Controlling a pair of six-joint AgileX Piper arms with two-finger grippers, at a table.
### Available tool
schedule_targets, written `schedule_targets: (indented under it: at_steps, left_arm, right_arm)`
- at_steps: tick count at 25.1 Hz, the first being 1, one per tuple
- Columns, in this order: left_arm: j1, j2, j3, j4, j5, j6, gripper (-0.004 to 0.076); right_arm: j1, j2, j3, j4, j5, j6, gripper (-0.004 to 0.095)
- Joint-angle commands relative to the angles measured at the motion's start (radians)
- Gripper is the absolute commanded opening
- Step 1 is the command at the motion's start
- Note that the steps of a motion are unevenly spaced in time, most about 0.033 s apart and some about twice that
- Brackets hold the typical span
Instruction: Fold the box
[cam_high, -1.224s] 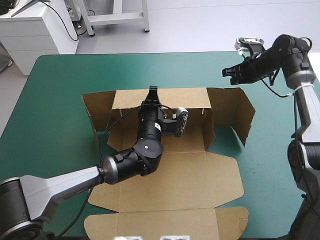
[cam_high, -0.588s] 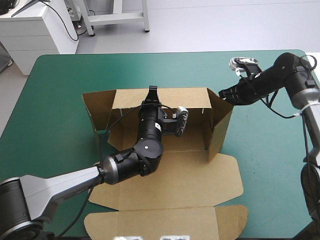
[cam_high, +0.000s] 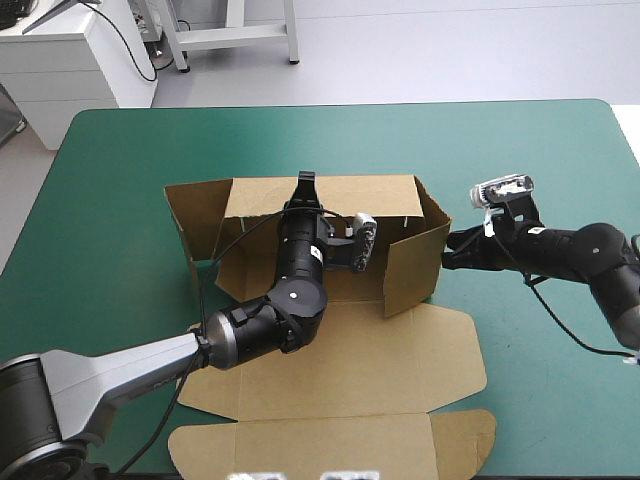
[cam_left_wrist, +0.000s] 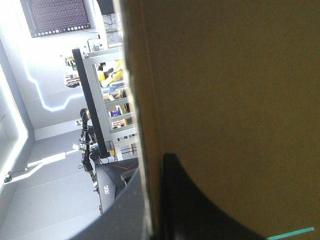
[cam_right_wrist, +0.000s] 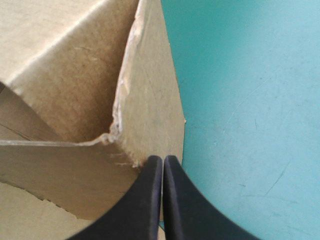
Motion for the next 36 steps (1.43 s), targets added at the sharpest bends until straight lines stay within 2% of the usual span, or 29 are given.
schedule_targets:
  at_steps: [1,5,7,12,14,18,21,24,28,33,36]
  left_arm:
    - [-0.007,-0.04,-0.022,0.069,0.03,0.002,-0.0008]
    - [-0.007,-0.04,-0.022,0.069,0.03,0.002,-0.0008]
    - [-0.007,-0.04,-0.022,0.069,0.03,0.002,-0.0008]
    - [-0.007,-0.04,-0.022,0.069,0.028,0.002,-0.0008]
    - [-0.007,-0.04,-0.022,0.069,0.028,0.002,-0.0008]
    - [-0.007,-0.04,-0.022,0.069,0.03,0.002,-0.0008]
    - [-0.007,-0.04,-0.022,0.069,0.03,0.002,-0.0008]
    - [-0.007,-0.04,-0.022,0.069,0.03,0.002,-0.0008]
    - [-0.007,-0.04,-0.022,0.069,0.032,0.002,-0.0008]
    - [-0.007,-0.04,-0.022,0.078,0.035,-0.011,-0.0008]
    - [-0.007,-0.04,-0.022,0.078,0.038,-0.011,-0.0008]
  right_arm:
    - [0.0,-0.035,0.0,0.077,-0.044,-0.113,0.0016]
    - [0.0,-0.033,0.0,0.077,0.0,-0.173,0.0147]
    - [0.0,-0.033,0.0,0.077,0.007,-0.191,0.0271]
    - [0.0,-0.031,0.0,0.077,0.043,-0.277,0.0652]
    - [0.0,-0.023,0.0,0.077,0.059,-0.305,0.0743]
    - [0.0,0.016,0.0,0.091,0.078,-0.402,0.0768]
    - [0.0,0.045,0.0,0.162,0.135,-0.438,0.0767]
    - [0.002,0.036,0.026,0.231,0.126,-0.434,0.0767]
    - [0.072,-0.002,0.094,0.266,-0.035,-0.434,0.0767]
    - [0.234,-0.006,0.149,0.305,-0.383,-0.392,0.0767]
    - [0.303,-0.006,0.153,0.319,-0.519,-0.384,0.0767]
